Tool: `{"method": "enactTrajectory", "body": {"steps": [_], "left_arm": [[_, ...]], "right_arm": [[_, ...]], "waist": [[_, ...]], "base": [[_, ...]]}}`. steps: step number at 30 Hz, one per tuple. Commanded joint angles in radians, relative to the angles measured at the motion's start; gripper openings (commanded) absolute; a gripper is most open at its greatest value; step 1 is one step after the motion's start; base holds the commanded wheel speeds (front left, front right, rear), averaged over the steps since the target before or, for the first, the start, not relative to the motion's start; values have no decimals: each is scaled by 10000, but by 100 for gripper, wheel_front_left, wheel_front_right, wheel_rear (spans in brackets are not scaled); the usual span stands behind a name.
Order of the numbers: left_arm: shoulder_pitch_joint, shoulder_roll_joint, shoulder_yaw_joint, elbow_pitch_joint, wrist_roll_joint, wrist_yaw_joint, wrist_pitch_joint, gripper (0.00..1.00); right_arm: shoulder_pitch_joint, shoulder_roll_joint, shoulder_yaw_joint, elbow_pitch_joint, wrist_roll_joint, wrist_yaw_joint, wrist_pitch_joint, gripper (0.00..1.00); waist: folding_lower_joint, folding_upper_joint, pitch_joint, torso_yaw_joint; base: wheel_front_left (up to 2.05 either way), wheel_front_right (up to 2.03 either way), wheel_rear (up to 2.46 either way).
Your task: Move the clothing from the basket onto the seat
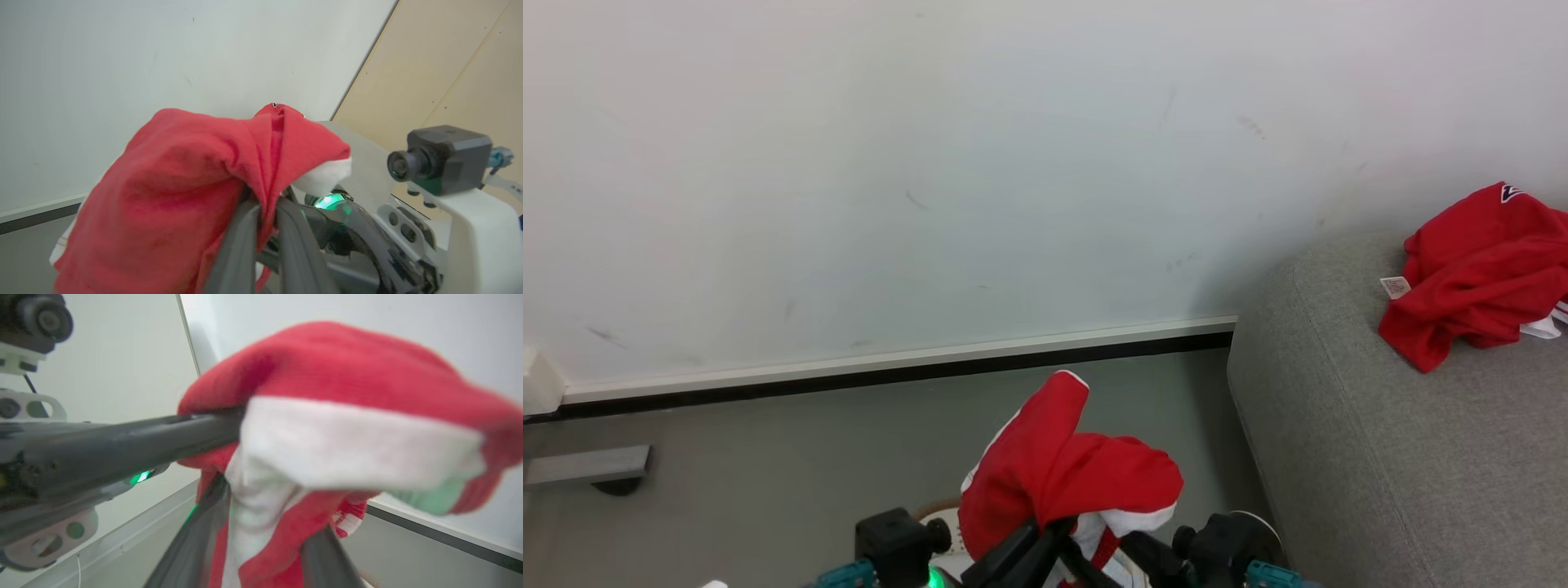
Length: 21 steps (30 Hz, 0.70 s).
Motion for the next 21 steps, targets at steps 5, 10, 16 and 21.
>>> {"method": "enactTrajectory", "body": {"steps": [5,10,16,21], "left_arm": [[-32,112,-120,110,-147,-58,-22,0],[-58,217,-139,305,107,58,-94,0],[-124,232,-144,535,545,270,-376,100],[-217,162,-211,755,773,382,-629,100]], "right_arm": [[-229,-236,66,-257,308,-27,1,0],[-101,-429,-285,-452,242,-29,-4,0],[183,-623,-1020,-575,20,-32,-21,0],[518,-777,-1938,-773,-326,-27,-13,0]], "waist": [[-1,-1,24,-33],[-1,-1,64,-118],[-1,-1,159,-343],[-1,-1,240,-659]], "base": [[0,0,0],[0,0,0],[0,0,0],[0,0,0]]}}
